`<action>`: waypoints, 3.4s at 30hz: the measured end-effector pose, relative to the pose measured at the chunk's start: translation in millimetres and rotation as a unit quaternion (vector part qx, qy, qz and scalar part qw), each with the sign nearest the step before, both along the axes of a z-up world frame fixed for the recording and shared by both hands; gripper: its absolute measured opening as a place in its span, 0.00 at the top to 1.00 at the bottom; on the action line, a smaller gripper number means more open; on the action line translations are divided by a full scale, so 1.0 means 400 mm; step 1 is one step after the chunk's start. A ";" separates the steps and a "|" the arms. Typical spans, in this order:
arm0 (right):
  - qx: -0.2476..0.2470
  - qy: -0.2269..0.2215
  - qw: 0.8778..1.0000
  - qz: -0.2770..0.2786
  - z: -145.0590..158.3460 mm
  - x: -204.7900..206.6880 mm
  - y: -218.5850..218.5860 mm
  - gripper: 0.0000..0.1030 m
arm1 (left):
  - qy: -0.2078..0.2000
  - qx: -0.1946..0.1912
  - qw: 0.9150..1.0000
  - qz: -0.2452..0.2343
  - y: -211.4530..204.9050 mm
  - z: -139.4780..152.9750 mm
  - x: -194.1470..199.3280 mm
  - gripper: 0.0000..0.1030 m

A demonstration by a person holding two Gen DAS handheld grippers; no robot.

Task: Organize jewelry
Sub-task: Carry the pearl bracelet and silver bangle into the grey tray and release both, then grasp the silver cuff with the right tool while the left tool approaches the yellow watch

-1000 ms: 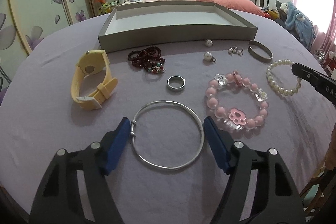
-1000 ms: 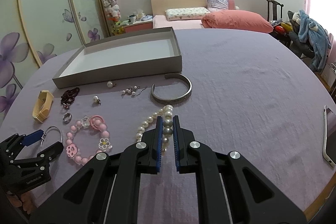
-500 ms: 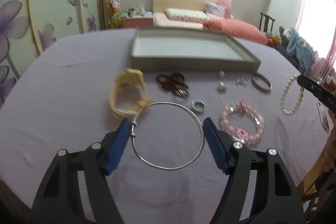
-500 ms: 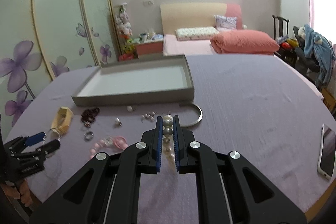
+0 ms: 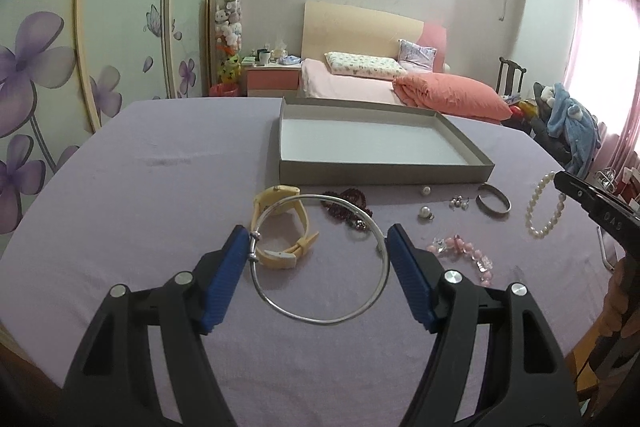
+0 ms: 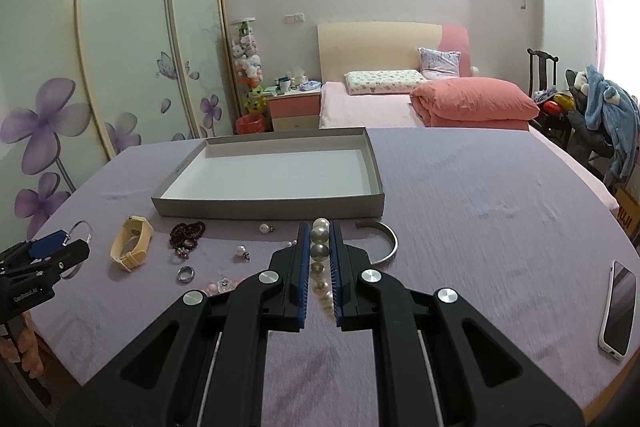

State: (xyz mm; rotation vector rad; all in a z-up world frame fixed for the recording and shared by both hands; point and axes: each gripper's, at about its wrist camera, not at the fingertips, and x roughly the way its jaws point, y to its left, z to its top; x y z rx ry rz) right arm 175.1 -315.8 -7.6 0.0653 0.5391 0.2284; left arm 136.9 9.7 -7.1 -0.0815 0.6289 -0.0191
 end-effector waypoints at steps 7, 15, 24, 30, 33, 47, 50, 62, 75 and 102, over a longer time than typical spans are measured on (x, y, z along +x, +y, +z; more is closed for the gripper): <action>-0.002 -0.004 1.000 0.000 0.002 0.004 0.000 0.90 | -0.009 -0.002 1.000 0.003 0.003 0.011 0.015 0.33; -0.008 -0.049 0.999 -0.005 0.071 0.062 0.000 0.90 | -0.039 0.010 0.999 -0.006 0.000 0.080 0.105 0.33; 0.008 -0.068 0.998 0.005 0.111 0.225 0.021 0.90 | -0.062 -0.011 0.998 -0.007 -0.010 0.114 0.293 0.33; 0.015 -0.041 0.999 0.007 0.073 0.349 0.051 0.90 | -0.051 -0.017 0.999 -0.008 -0.029 0.088 0.422 0.33; 0.027 -0.018 0.999 0.011 0.045 0.405 0.066 0.90 | -0.035 -0.019 0.999 -0.005 -0.037 0.060 0.489 0.33; 0.047 0.047 0.998 0.022 -0.046 0.515 0.083 0.71 | 0.021 -0.006 1.000 -0.007 -0.063 -0.046 0.671 0.33; 0.042 0.039 0.998 0.013 -0.046 0.513 0.073 0.67 | 0.024 -0.005 1.000 -0.011 -0.073 -0.058 0.678 0.33; 0.030 0.017 0.999 0.013 -0.028 0.502 0.071 0.67 | 0.037 -0.013 0.999 -0.009 -0.068 -0.076 0.698 0.31; 0.028 0.003 0.999 0.019 -0.001 0.460 0.077 0.67 | 0.007 -0.001 1.000 0.010 -0.022 -0.001 0.626 0.30; -0.025 0.150 0.988 -0.012 -0.167 0.209 -0.047 0.37 | 0.012 -0.015 0.999 0.041 0.156 -0.073 0.214 0.21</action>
